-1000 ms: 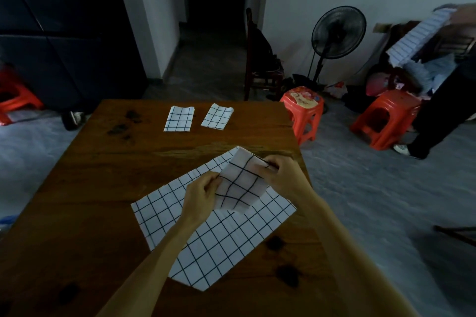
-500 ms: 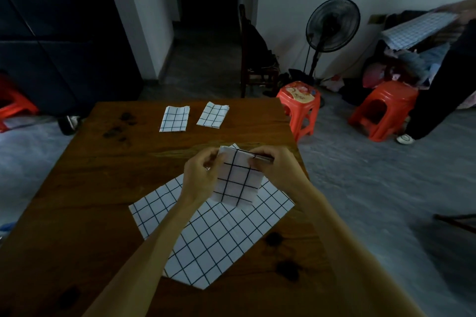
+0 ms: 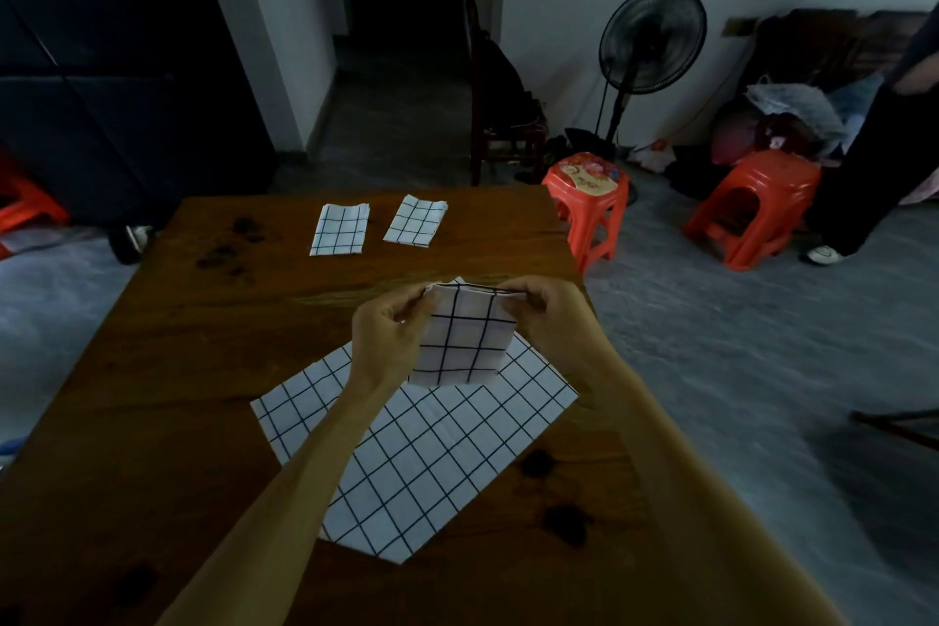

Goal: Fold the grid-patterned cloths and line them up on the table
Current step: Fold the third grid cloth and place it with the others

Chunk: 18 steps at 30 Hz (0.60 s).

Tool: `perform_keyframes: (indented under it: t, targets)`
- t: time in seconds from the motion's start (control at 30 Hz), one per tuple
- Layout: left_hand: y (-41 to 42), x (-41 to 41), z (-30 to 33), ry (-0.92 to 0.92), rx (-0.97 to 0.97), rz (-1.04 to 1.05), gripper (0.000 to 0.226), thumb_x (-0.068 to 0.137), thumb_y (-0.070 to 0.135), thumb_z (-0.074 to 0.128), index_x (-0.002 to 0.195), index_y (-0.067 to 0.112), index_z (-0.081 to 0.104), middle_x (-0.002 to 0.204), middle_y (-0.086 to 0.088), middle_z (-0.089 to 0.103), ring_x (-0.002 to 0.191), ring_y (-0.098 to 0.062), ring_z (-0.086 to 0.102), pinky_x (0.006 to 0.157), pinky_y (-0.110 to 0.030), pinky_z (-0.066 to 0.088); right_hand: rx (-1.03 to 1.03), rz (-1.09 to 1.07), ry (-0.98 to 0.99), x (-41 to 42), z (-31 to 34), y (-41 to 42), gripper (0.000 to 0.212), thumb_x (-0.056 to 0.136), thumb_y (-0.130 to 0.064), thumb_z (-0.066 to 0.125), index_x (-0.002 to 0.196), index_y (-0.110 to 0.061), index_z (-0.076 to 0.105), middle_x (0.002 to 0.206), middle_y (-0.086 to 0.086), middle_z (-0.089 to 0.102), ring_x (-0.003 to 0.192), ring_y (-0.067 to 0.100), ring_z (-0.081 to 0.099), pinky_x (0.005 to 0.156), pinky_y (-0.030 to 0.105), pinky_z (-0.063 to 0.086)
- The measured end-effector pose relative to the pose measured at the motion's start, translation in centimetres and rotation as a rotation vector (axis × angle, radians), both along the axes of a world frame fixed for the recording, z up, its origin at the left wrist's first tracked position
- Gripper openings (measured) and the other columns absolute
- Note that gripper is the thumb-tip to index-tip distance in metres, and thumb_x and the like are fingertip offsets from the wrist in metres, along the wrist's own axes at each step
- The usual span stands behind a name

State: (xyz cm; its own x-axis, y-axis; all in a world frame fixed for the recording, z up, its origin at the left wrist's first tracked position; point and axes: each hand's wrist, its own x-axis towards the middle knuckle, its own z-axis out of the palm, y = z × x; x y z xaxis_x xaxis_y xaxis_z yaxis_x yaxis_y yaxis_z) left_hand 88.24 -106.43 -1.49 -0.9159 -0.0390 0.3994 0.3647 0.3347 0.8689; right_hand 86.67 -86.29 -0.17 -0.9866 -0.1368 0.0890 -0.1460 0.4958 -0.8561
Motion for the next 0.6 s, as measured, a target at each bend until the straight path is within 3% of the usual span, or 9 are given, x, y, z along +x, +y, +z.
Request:
perform_keyframes:
  t: [0.1,0.2,0.33,0.47,0.6]
  targets:
    - [-0.02,-0.02,-0.09,0.000,0.032,0.028,0.018,0.089,0.016,0.062,0.103,0.007,0.070,0.058,0.023,0.057,0.054,0.007,0.053,0.055,-0.005,0.038,-0.023,-0.011,-0.013,-0.07,-0.02,-0.05,0.020,0.092,-0.012,0.061,0.109,-0.018,0.069,0.101,-0.003,0.071,0.079,0.003,0.062,0.069,0.019,0.047]
    - [0.00,0.04,0.07,-0.003,0.045,0.034,0.019,0.089,0.015,0.063,0.105,0.009,0.070,0.063,0.021,0.061,0.054,0.004,0.054,0.056,-0.007,0.040,-0.046,-0.021,-0.007,-0.03,0.13,-0.18,0.021,0.091,-0.010,0.062,0.108,-0.020,0.068,0.097,-0.005,0.071,0.078,0.004,0.065,0.069,0.022,0.053]
    - [0.01,0.15,0.20,-0.002,0.055,0.046,0.018,0.089,0.015,0.063,0.104,0.011,0.070,0.063,0.021,0.062,0.055,0.002,0.055,0.056,-0.009,0.043,-0.072,-0.008,0.021,0.09,0.53,-0.15,0.021,0.092,-0.010,0.062,0.111,-0.016,0.066,0.090,-0.010,0.068,0.069,-0.009,0.061,0.062,0.012,0.047]
    - [0.08,0.05,0.18,-0.013,0.072,0.035,0.016,0.088,0.013,0.063,0.098,0.004,0.070,0.056,0.021,0.060,0.051,0.003,0.054,0.053,-0.007,0.040,-0.078,-0.006,0.036,0.08,0.39,0.26,0.020,0.094,-0.012,0.058,0.111,-0.016,0.067,0.102,-0.003,0.071,0.091,0.007,0.067,0.081,0.030,0.057]
    - [0.00,-0.08,0.14,-0.012,0.067,0.004,0.013,0.089,0.014,0.062,0.094,0.006,0.070,0.052,0.018,0.058,0.043,-0.002,0.046,0.046,-0.008,0.034,-0.078,-0.028,0.030,-0.01,0.12,0.60,0.020,0.094,-0.009,0.057,0.109,-0.015,0.069,0.103,-0.001,0.071,0.094,0.009,0.067,0.084,0.035,0.057]
